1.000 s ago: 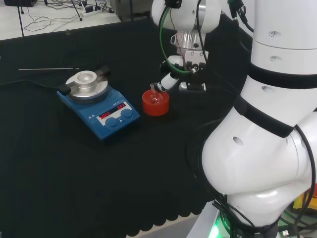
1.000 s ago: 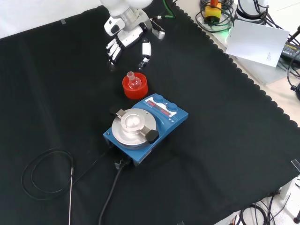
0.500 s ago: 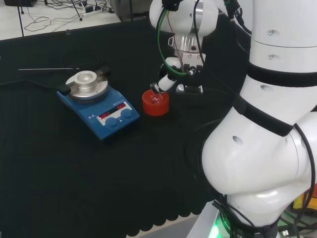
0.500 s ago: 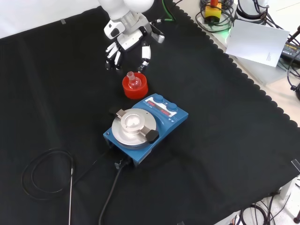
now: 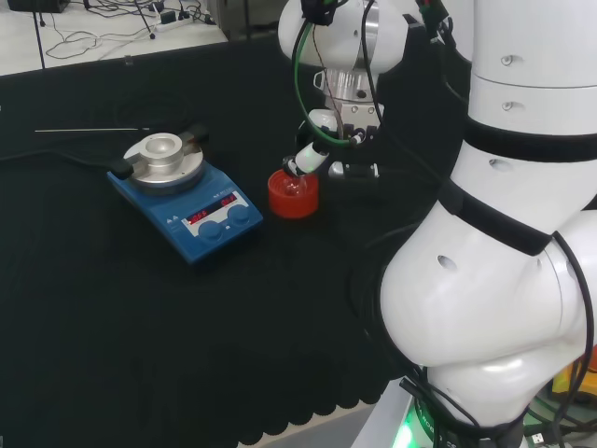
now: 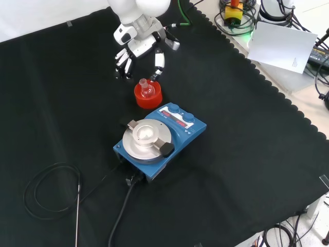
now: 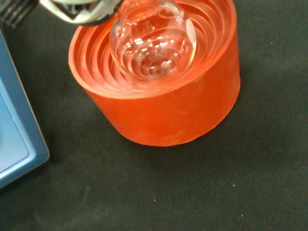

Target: Pick up the round-bottom flask.

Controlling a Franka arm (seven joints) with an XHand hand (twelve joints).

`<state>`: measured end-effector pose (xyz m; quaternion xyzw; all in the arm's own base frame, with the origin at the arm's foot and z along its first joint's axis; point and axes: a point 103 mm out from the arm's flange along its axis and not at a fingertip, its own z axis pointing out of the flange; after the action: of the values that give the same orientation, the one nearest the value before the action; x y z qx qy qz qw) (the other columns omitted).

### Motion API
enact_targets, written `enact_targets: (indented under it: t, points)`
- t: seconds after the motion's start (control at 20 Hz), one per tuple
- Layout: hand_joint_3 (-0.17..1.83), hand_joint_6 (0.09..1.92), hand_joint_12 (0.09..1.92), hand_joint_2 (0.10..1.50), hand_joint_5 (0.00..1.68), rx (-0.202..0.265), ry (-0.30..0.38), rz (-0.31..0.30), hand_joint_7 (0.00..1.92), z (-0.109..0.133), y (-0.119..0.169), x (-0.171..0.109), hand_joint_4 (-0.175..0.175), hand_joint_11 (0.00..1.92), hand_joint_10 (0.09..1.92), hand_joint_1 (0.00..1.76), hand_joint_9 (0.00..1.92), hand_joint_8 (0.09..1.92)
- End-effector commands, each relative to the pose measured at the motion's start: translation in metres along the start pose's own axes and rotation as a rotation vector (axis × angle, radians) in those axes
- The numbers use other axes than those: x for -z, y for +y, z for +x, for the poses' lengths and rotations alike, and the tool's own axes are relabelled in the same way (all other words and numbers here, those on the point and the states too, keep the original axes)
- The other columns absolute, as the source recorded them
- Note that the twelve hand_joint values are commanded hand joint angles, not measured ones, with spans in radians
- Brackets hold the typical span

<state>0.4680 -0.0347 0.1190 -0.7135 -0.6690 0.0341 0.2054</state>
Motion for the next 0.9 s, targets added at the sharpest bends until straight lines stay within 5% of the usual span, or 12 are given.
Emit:
enact_targets:
  t: [0.05, 0.9]
  points:
    - [0.66, 0.58, 1.41, 0.62, 0.6, 0.002, -0.005, -0.008, 0.11, 0.002, 0.004, -0.004, -0.046, 0.09, 0.69, 0.83, 0.33, 0.61]
    - [0.64, 0.64, 1.39, 0.61, 0.64, 0.015, -0.011, -0.035, 0.11, -0.004, 0.015, -0.008, -0.056, 0.13, 0.68, 0.85, 0.34, 0.61]
